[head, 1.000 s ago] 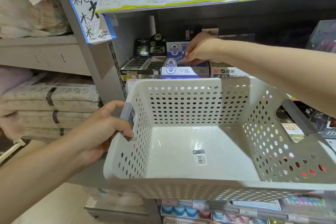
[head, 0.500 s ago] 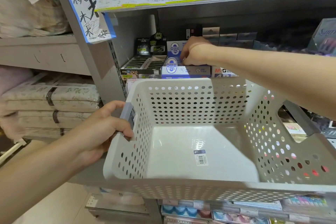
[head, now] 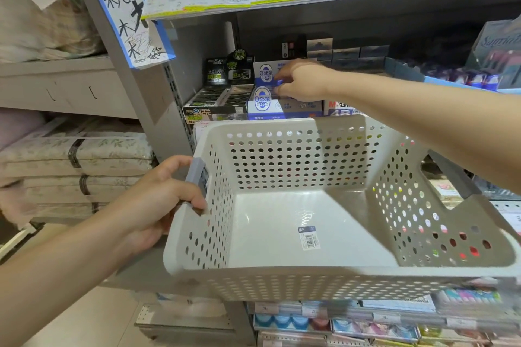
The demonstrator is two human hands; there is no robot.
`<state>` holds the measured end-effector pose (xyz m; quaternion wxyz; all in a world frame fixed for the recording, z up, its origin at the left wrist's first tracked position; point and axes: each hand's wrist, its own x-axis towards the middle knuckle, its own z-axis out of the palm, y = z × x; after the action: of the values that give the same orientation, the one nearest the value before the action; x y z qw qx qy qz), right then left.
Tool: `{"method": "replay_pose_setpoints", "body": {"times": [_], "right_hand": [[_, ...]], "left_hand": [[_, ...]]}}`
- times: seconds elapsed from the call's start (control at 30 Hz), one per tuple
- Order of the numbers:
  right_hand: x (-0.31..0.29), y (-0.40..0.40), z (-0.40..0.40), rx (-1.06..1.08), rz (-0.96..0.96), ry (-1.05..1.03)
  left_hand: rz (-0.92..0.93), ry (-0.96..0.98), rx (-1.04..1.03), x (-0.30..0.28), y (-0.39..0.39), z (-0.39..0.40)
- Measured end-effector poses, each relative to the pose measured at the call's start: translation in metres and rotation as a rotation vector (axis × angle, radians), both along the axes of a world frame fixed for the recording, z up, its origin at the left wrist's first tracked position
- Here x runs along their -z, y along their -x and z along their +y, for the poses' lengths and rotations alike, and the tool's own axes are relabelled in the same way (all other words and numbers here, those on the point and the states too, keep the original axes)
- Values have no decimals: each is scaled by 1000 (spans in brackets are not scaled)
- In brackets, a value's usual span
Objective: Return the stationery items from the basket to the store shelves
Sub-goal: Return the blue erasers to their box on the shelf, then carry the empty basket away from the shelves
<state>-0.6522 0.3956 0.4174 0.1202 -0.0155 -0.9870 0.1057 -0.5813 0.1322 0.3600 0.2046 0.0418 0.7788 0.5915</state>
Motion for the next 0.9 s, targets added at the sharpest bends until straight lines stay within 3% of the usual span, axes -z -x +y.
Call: {"method": "replay_pose_setpoints", "body": {"times": [0.33, 0.7, 0.9], "right_hand": [[-3, -60, -6, -27, 271, 102], [24, -139, -2, -23, 196, 65], [45, -175, 25, 19, 195, -67]], "left_hand": [[32, 6, 27, 6, 7, -10], [75, 3, -21, 14, -5, -13], [72, -22, -77, 17, -33, -6]]}}
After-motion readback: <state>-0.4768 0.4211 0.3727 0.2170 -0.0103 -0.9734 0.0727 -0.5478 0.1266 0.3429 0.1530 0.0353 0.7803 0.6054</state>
